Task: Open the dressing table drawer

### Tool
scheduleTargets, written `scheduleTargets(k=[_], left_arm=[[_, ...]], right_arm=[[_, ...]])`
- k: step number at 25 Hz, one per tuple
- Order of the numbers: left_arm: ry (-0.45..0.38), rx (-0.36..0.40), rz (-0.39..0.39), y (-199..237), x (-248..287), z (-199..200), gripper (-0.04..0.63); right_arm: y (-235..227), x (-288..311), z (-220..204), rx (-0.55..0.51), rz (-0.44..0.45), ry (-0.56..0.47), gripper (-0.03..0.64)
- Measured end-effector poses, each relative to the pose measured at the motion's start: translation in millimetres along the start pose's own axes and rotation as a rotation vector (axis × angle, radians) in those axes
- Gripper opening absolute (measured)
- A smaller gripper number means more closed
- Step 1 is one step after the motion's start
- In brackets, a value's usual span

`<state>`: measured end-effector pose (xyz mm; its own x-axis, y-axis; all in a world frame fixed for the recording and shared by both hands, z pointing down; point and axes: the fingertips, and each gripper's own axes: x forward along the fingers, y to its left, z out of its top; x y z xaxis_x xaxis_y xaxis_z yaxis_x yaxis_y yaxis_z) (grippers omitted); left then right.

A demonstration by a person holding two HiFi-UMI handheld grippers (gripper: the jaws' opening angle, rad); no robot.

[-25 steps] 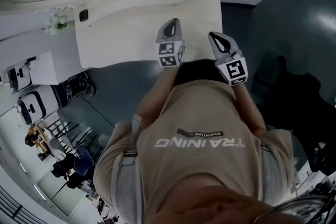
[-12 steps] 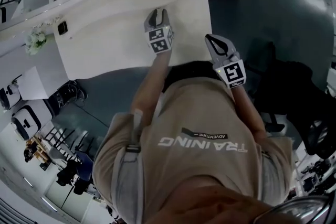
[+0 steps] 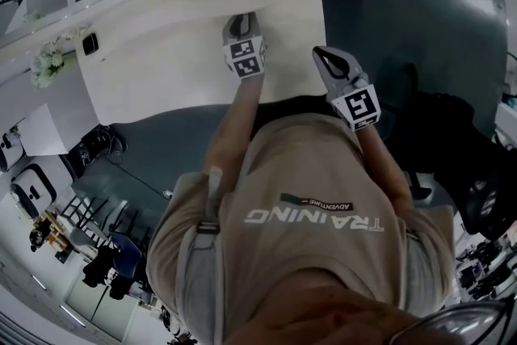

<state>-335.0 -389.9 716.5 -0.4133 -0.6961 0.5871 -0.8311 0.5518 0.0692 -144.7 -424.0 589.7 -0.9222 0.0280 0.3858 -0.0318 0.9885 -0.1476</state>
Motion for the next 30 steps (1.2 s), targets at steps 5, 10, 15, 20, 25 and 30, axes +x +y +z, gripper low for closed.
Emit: scheduleTargets(k=[5, 10, 15, 20, 25, 30], left_arm=[[0.014, 0.010, 0.000, -2, -7, -5, 0.097], [0.033, 0.015, 0.004, -6, -24, -15, 0.097], [0.045, 0.013, 0.002, -9, -32, -21, 0.097], [0.057, 0.012, 0.019, -10, -45, -29, 0.098], [0.069, 0.015, 0.029, -12, -50, -39, 0.098], [0.071, 0.019, 0.041, -15, -54, -37, 0.100]], right_arm=[[9, -2, -3, 0.006, 0.007, -0.014, 0.003], [15, -14, -5, 0.015, -0.002, -0.028, 0.003], [18, -22, -8, 0.019, -0.012, -0.039, 0.003], [25, -32, -6, 0.011, -0.017, -0.050, 0.003], [25, -40, -5, 0.004, -0.026, -0.061, 0.003], [25, -47, -10, 0.010, -0.021, -0.064, 0.003]])
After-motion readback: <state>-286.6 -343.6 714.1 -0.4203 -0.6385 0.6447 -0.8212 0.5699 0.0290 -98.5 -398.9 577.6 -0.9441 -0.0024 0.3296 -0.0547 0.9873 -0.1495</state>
